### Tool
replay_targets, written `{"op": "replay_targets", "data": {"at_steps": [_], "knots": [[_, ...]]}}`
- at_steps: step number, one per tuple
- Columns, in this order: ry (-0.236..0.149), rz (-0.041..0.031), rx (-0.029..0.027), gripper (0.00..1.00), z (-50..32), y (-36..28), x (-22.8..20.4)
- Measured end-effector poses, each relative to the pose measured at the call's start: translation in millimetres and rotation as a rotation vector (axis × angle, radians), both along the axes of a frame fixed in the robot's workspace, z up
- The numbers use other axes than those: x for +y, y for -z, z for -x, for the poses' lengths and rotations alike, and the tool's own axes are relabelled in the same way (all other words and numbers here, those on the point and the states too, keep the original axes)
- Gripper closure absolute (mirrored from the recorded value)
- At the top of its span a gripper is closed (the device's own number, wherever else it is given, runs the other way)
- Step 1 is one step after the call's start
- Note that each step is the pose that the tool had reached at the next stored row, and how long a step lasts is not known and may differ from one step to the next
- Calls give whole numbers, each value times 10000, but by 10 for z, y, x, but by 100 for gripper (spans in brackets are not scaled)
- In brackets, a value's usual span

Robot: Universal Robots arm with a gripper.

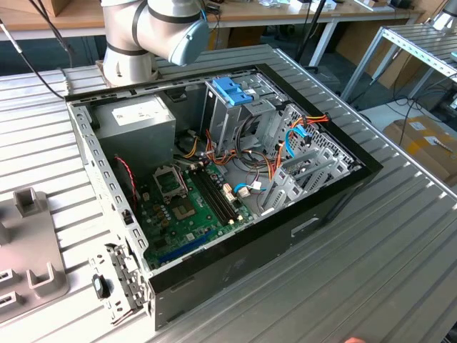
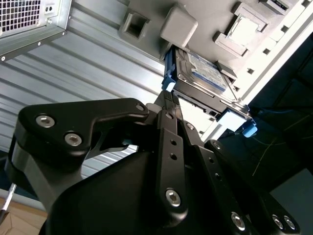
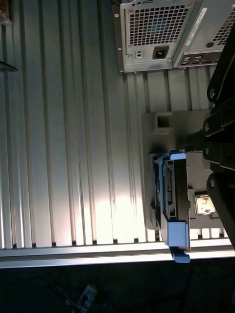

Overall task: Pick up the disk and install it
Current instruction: 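Reach for the disk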

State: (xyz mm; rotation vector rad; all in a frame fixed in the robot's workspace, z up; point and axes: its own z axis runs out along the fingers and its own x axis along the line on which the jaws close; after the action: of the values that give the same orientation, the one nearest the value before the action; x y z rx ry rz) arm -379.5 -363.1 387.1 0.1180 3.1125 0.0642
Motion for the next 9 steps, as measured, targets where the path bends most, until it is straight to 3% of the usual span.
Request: {"op": "replay_targets", "data": {"at_steps": [9], "knots": [[-1, 0, 0, 89, 186, 4, 2]]}}
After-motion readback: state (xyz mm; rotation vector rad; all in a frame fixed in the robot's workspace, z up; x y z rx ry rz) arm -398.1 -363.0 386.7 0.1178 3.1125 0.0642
